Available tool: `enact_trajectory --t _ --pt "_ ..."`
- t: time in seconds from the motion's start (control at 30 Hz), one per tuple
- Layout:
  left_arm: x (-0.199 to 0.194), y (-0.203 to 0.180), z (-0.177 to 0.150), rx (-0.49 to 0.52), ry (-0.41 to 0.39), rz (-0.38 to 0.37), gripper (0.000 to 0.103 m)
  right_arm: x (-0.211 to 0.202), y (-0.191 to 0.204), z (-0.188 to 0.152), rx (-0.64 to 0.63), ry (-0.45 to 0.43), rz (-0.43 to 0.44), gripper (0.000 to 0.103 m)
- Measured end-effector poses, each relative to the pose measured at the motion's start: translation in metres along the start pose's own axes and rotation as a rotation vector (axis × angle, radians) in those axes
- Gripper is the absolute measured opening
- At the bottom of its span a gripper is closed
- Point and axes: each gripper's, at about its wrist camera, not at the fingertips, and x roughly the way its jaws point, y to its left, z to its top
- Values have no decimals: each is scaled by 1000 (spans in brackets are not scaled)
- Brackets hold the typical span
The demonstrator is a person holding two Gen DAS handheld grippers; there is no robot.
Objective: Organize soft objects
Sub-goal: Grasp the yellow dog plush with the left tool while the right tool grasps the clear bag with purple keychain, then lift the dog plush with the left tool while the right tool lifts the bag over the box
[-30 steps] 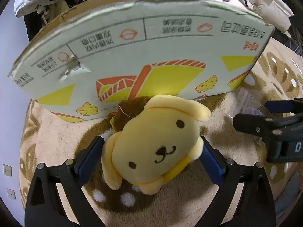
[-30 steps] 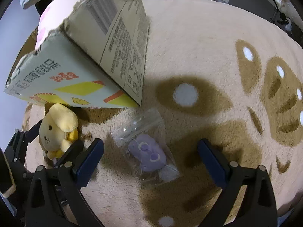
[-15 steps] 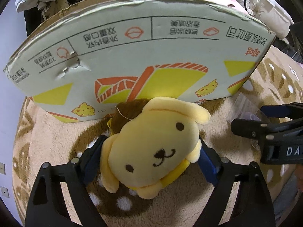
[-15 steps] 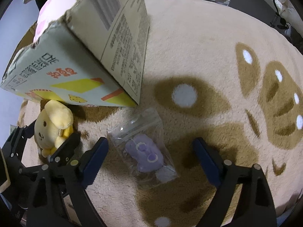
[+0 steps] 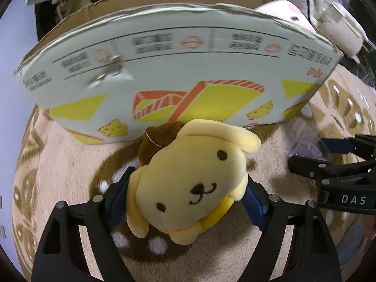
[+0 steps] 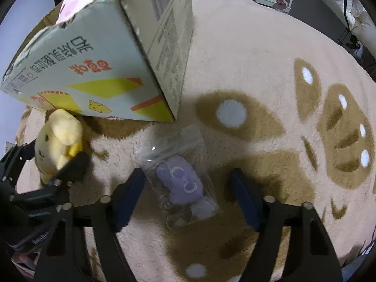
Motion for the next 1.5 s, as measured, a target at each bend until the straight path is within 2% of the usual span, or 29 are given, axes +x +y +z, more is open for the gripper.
enact_trajectory --t 0.03,0.1,0.27,0.3,0.33,0.47,0.63,0.87,1.0,1.13,1.33,1.5 --pt "-1 3 0 -6 0 3 81 -1 -1 -1 -1 -1 -9 69" --pt "-3 7 -1 -13 -1 10 81 -3 -2 -4 -2 -6 -43 48" --pt "-14 14 -3 -28 -13 22 81 -9 -10 -8 17 -28 -22 39" --pt "-17 16 -3 -31 -19 23 81 -11 -10 -8 15 -34 -15 34" --pt "-22 21 -1 -35 -25 24 81 -14 -8 -9 9 -47 -3 25" --pt "-46 28 -6 -48 -57 30 81 -30 -14 -10 -15 -79 57 14" --pt "-75 28 -9 -61 -110 38 81 -52 -12 -17 -35 -144 92 14" --pt "-100 19 -10 -80 -205 62 81 -112 -8 -35 -53 -364 118 13" --pt "-122 17 -9 -115 -296 57 81 -136 -9 -39 -51 -469 151 13" --pt "-148 15 -8 -117 -397 84 81 -156 -2 -33 -63 -567 180 13" --pt "-170 24 2 -144 -481 111 82 -169 9 -19 -87 -665 216 13" --pt "-174 34 20 -150 -503 135 82 -174 10 0 -86 -692 231 13"
